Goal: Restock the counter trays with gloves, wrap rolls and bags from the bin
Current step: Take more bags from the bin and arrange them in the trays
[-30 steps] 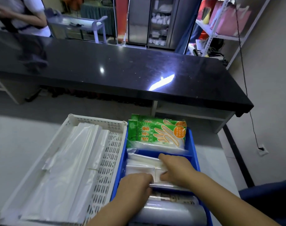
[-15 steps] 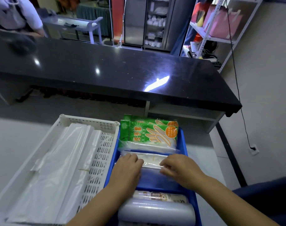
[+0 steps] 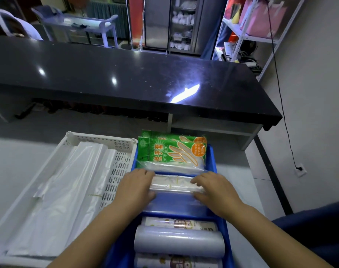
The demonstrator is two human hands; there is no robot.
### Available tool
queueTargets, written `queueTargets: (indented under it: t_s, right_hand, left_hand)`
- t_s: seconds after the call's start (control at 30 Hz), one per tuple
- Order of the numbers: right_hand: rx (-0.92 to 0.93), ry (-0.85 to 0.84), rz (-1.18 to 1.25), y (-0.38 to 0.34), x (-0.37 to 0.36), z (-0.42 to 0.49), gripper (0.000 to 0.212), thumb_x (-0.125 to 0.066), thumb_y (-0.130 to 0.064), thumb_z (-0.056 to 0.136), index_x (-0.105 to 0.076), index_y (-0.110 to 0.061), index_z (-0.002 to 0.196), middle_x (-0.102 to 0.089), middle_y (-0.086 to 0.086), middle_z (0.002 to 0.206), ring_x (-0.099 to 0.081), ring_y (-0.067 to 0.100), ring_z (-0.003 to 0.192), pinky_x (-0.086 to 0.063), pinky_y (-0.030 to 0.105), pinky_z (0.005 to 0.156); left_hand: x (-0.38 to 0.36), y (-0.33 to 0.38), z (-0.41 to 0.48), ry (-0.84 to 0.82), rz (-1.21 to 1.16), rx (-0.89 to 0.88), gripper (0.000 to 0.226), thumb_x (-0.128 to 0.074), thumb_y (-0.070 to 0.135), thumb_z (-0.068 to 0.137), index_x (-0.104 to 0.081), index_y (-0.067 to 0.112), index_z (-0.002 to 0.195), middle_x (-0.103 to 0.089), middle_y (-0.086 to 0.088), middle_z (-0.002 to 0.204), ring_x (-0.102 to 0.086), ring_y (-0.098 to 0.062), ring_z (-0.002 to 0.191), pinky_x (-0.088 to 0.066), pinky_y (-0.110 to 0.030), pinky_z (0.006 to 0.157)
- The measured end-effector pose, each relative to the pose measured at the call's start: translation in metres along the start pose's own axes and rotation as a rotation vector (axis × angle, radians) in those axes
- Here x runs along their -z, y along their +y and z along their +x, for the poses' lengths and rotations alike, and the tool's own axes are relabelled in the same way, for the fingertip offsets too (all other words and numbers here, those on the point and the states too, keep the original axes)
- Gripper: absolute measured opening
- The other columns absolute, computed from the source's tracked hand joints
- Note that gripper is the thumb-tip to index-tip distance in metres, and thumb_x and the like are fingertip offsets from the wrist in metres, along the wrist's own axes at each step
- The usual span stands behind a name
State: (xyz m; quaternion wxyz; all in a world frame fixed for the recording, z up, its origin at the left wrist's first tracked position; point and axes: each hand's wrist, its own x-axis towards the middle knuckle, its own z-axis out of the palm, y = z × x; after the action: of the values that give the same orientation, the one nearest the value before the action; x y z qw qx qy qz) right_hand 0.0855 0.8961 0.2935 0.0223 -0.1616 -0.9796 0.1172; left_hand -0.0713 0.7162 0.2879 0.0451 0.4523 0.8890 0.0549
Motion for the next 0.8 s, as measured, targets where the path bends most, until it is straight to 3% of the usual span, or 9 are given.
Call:
queueTargets:
  t_s: [0.07,0.2,0.4,0.6,0.8]
  right_hand:
    - [0.004,0.019,0.033,0.002,0.007,0.0,0.03,-0.063,-0.039,0.083,-0.061,-0.031,0.112,-0.066,-0.008,0.11,-0.057,0.015,0.098,-0.046,0.028,0.082]
    - [0.097,0.0,0.072,-0.006,0.018,0.008,0.022,-0.057,-0.034,0.088,-0.064,-0.027,0.108,-0.067,-0.007,0.106,-0.059,0.014,0.095,-0.049,0.03,0.08]
    - [0.351,-0.106,0.054,-0.042,0.011,0.033,0.023,-0.052,-0.031,0.09,-0.064,-0.025,0.108,-0.067,-0.002,0.105,-0.059,0.021,0.097,-0.045,0.033,0.076]
    - [0.581,-0.129,0.045,-0.091,-0.003,0.039,0.02,-0.05,-0.032,0.088,-0.065,-0.025,0.099,-0.069,-0.002,0.097,-0.062,0.023,0.092,-0.046,0.033,0.07]
    - [0.688,-0.146,0.067,-0.154,-0.007,0.027,0.02,-0.049,-0.033,0.089,-0.063,-0.026,0.101,-0.068,-0.003,0.098,-0.06,0.022,0.094,-0.047,0.033,0.072]
  left_hand:
    - [0.01,-0.004,-0.004,0.068,-0.057,0.051,0.046,-0.063,0.037,0.078,-0.053,0.022,0.121,-0.061,0.0,0.116,-0.055,-0.023,0.107,-0.042,-0.034,0.087]
    - [0.025,-0.01,-0.025,0.195,-0.208,0.208,0.026,-0.063,0.032,0.08,-0.061,0.024,0.105,-0.066,0.003,0.105,-0.059,-0.022,0.098,-0.044,-0.031,0.075]
    - [0.022,-0.015,-0.077,0.271,-0.233,0.472,0.027,-0.058,0.038,0.085,-0.06,0.029,0.109,-0.067,0.01,0.109,-0.062,-0.014,0.096,-0.049,-0.029,0.072]
    - [0.019,-0.025,-0.14,0.331,-0.225,0.67,0.017,-0.058,0.036,0.084,-0.065,0.031,0.099,-0.067,0.012,0.094,-0.059,-0.012,0.091,-0.041,-0.027,0.066]
    - [0.026,-0.048,-0.194,0.419,-0.249,0.768,0.013,-0.063,0.028,0.082,-0.068,0.025,0.093,-0.067,0.008,0.087,-0.061,-0.015,0.085,-0.038,-0.026,0.064]
